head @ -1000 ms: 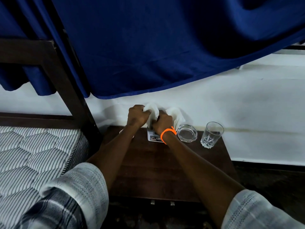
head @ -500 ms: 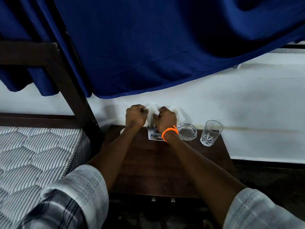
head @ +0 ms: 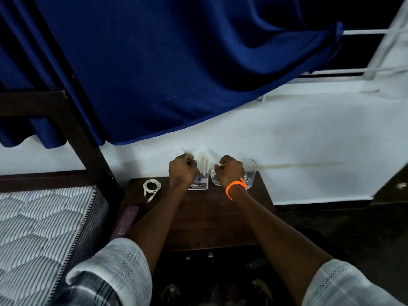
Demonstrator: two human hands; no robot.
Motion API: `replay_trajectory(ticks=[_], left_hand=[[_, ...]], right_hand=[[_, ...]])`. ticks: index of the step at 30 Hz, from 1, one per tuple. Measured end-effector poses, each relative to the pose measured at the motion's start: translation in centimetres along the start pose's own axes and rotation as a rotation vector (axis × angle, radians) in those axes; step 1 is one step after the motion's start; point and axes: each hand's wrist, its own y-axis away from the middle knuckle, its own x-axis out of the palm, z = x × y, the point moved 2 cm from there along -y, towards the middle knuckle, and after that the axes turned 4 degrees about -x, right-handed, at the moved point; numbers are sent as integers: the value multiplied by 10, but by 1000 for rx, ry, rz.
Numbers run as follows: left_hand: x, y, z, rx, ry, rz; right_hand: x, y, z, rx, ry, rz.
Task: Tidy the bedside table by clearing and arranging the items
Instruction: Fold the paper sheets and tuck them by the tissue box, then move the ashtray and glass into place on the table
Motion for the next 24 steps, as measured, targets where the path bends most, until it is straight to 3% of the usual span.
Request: replay_trajectory(ticks=[13,19,24], left_hand=[[120,30,-26,6,46,293],[167,17,-9,-24,56,486],[193,6,3,35,89,518]], right_hand=[[-55,-1,-105,222,64,-83],[-36,-21,-140,223,68,48],[-23,-33,-152,205,7,78]])
